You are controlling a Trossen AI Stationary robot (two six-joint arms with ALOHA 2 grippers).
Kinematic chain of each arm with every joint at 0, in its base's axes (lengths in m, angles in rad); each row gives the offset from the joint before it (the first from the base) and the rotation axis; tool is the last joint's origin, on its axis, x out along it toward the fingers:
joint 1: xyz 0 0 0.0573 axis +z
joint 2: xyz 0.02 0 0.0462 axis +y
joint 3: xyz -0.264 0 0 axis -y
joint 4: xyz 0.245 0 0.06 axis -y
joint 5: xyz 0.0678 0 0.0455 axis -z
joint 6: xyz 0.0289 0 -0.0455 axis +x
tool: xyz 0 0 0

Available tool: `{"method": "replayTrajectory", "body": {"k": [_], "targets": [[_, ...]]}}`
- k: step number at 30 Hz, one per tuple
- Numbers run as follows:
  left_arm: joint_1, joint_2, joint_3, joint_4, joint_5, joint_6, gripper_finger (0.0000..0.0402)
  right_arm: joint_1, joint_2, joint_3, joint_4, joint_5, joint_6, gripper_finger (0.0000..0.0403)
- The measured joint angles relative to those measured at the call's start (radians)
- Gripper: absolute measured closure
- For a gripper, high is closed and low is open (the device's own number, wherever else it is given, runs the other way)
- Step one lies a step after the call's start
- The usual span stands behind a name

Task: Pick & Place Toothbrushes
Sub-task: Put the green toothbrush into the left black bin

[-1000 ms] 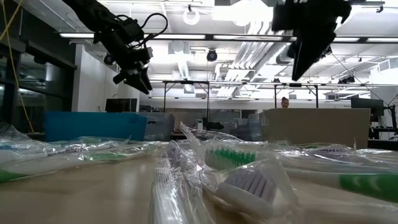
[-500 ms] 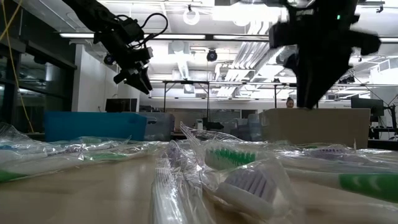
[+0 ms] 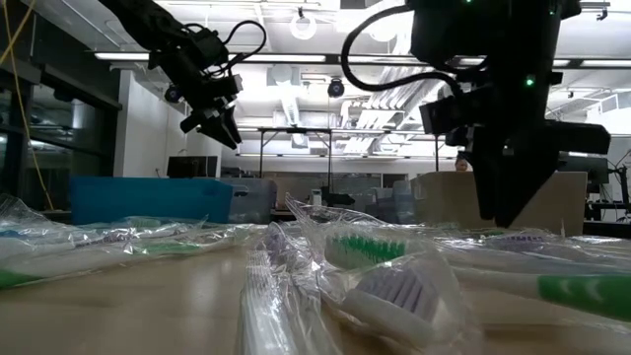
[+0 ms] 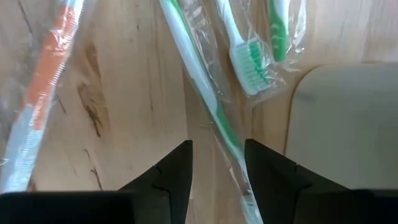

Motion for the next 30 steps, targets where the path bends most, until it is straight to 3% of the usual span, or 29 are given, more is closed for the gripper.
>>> {"method": "replayTrajectory", "body": {"k": [20, 30], "targets": [[0.0, 0.0, 0.0, -0.005, 0.0, 0.018, 0.0254, -0.006, 0.007, -0.064, 0.095, 0.028, -0.026, 0.0267], [0.0, 0.0, 0.0, -0.005, 0.0, 0.018, 0.0254, -0.006, 0.007, -0.064, 0.097, 0.013, -0.023, 0.0348]]}}
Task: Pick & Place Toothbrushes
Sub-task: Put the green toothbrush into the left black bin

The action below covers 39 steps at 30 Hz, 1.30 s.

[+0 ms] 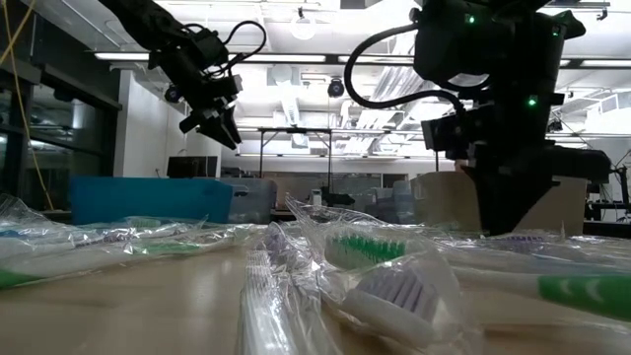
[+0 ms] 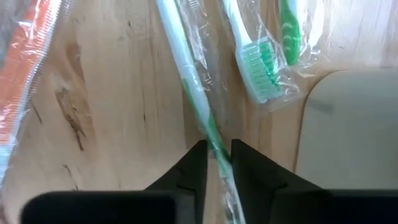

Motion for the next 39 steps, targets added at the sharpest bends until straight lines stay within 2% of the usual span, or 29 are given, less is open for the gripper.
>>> {"method": "replayTrajectory", "body": {"k": [4, 12, 18, 21, 27, 33, 39], "targets": [[0.0, 0.0, 0.0, 0.0, 0.0, 0.0, 0.0254, 0.0, -0.004, 0.001, 0.0, -0.047, 0.005, 0.0388], [0.0, 0.0, 0.0, 0.0, 0.0, 0.0, 0.0254, 0.0, -0.005, 0.058, -0.076, -0.16, 0.058, 0.0395], [0.0, 0.0, 0.0, 0.0, 0.01, 0.0, 0.0254, -0.001, -0.038, 0.14, -0.142, -0.166, 0.048, 0.0395], [0.0, 0.0, 0.0, 0.001, 0.069, 0.0, 0.0254, -0.008, -0.08, 0.16, -0.139, -0.119, 0.033, 0.0396], [0.0, 0.0, 0.0, 0.002, 0.222, 0.0, 0.0254, -0.044, -0.183, 0.169, -0.092, 0.047, 0.0, 0.0397], [0.0, 0.0, 0.0, 0.02, 0.402, 0.0, 0.0254, -0.114, -0.24, 0.169, 0.1, 0.215, -0.129, 0.0397], [0.0, 0.0, 0.0, 0.086, 0.567, -0.012, 0.0254, -0.226, -0.241, 0.169, 0.376, 0.25, -0.358, 0.0398]]}}
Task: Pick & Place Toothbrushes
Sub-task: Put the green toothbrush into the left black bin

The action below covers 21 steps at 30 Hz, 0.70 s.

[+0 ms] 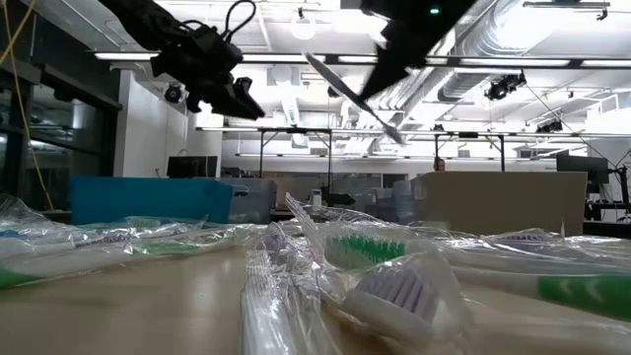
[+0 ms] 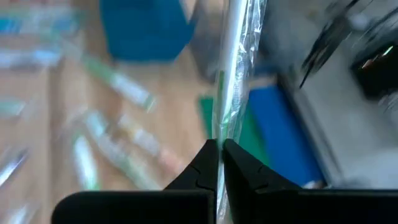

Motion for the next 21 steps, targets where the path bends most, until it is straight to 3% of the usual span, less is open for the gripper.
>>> {"method": "replayTrajectory", "body": {"k": [6, 10, 15, 21], "targets": [[0.0, 0.0, 0.0, 0.098, 0.125, -0.052, 0.0254, -0.096, 0.0, 0.0, 0.284, -0.016, -0.23, 0.0401], [-0.008, 0.0, 0.0, 0.209, 0.183, -0.136, 0.0254, -0.158, 0.016, 0.0, 0.457, -0.172, -0.344, 0.0402], [-0.071, 0.0, 0.0, 0.361, 0.194, -0.237, 0.0254, -0.222, 0.074, 0.0, 0.629, -0.256, -0.431, 0.0402], [-0.16, 0.0, 0.0, 0.423, 0.193, -0.257, 0.0254, -0.254, 0.128, 0.0, 0.736, -0.268, -0.482, 0.0402]]}}
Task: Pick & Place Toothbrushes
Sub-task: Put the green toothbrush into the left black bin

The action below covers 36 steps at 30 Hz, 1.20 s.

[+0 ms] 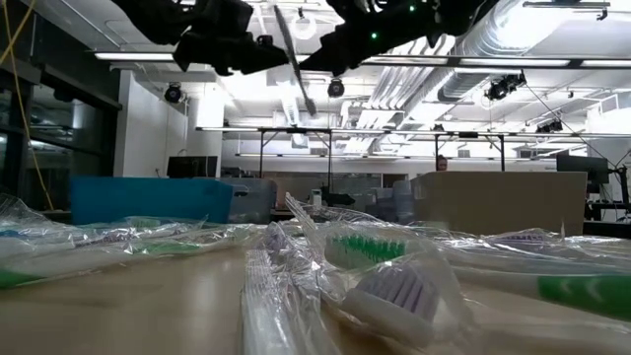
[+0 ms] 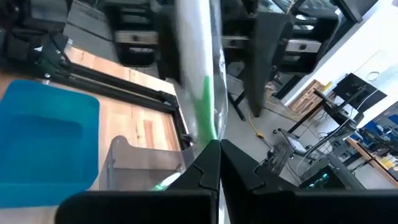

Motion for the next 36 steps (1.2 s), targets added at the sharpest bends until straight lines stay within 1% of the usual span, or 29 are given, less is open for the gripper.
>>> {"method": "replayTrajectory", "body": {"k": [4, 10, 13, 19, 26, 29, 36], "targets": [[-0.027, 0.0, 0.0, -0.001, 0.0, 0.0, 0.0254, 0.0, -0.001, 0.0, 0.006, 0.004, -0.001, 0.0402], [-0.024, 0.0, 0.0, -0.003, 0.0, -0.001, 0.0254, 0.0, -0.001, 0.0, 0.006, 0.011, -0.001, 0.0401], [-0.024, 0.0, 0.0, -0.011, 0.0, -0.004, 0.0254, 0.001, -0.001, 0.0, 0.005, 0.057, 0.0, 0.0401], [-0.03, 0.0, 0.0, -0.009, 0.005, -0.009, 0.0254, -0.005, -0.001, 0.0, 0.014, 0.085, 0.01, 0.0401], [-0.032, 0.0, 0.0, -0.007, 0.017, -0.011, 0.0254, -0.013, -0.001, 0.0, 0.027, 0.077, 0.038, 0.0401], [-0.032, 0.0, 0.0, 0.016, 0.017, -0.024, 0.0254, -0.013, -0.001, 0.0, 0.027, 0.047, 0.038, 0.0401], [-0.032, 0.0, 0.0, 0.062, 0.016, -0.05, 0.0254, -0.013, -0.001, 0.0, 0.041, 0.033, 0.062, 0.0401]]}}
